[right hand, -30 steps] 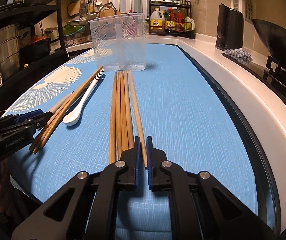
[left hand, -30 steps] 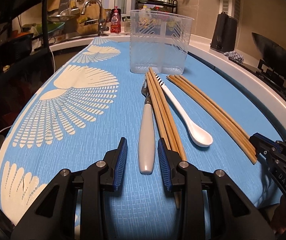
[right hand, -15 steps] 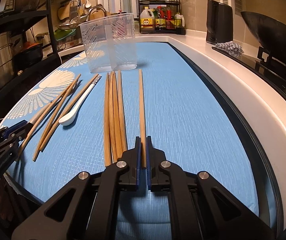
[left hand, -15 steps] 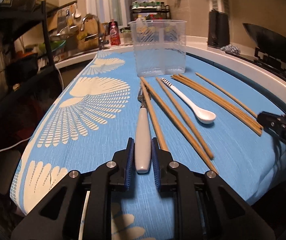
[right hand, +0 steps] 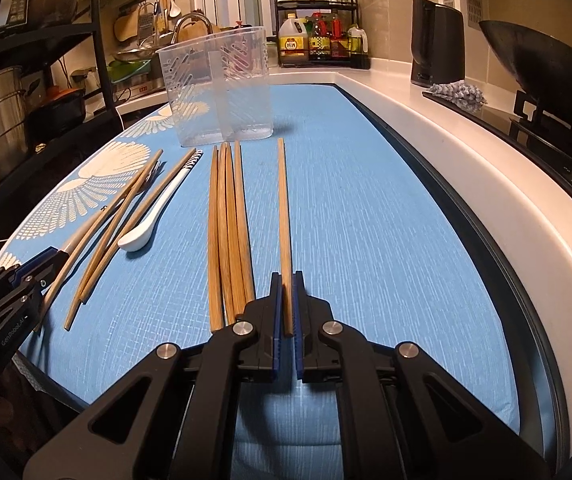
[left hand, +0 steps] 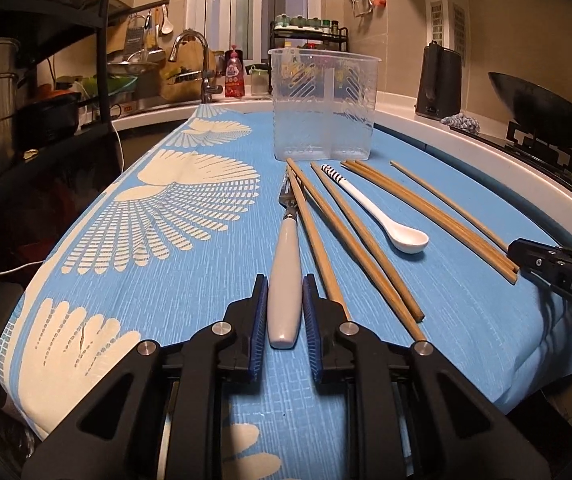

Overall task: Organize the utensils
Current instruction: 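Close the left tool on the fork handle while the right tool closes on the chopstick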

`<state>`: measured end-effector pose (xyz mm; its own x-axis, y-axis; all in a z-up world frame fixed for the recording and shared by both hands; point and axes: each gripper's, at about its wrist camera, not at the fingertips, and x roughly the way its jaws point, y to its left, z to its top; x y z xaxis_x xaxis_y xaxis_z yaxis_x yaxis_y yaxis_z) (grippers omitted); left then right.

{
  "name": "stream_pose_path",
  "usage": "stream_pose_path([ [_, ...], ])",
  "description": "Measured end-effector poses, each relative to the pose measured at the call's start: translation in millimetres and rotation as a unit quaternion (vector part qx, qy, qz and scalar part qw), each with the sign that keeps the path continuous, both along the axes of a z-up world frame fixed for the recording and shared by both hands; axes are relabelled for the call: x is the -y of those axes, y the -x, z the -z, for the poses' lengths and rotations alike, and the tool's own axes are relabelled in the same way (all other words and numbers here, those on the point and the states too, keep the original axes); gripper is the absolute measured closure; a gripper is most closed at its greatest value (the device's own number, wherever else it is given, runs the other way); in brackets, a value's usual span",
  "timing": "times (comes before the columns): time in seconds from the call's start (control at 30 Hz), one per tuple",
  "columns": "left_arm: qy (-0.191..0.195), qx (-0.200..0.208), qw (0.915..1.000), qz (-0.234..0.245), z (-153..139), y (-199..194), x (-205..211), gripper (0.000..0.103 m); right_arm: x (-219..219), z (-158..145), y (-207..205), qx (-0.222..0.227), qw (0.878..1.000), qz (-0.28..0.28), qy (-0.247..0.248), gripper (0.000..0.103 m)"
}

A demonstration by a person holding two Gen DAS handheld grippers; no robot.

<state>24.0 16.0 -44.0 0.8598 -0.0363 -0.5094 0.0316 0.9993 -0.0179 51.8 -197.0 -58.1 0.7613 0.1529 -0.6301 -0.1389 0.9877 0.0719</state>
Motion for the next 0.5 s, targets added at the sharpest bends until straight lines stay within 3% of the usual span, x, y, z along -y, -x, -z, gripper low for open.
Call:
stream_pose_path([
  [0.5,0.004,-0.006,1.0000,-0.006,-0.4,-1.4,0.8,0.085,-5.0,-0.6,-5.3,0.007,1.000,-0.006,0.013,0.098],
])
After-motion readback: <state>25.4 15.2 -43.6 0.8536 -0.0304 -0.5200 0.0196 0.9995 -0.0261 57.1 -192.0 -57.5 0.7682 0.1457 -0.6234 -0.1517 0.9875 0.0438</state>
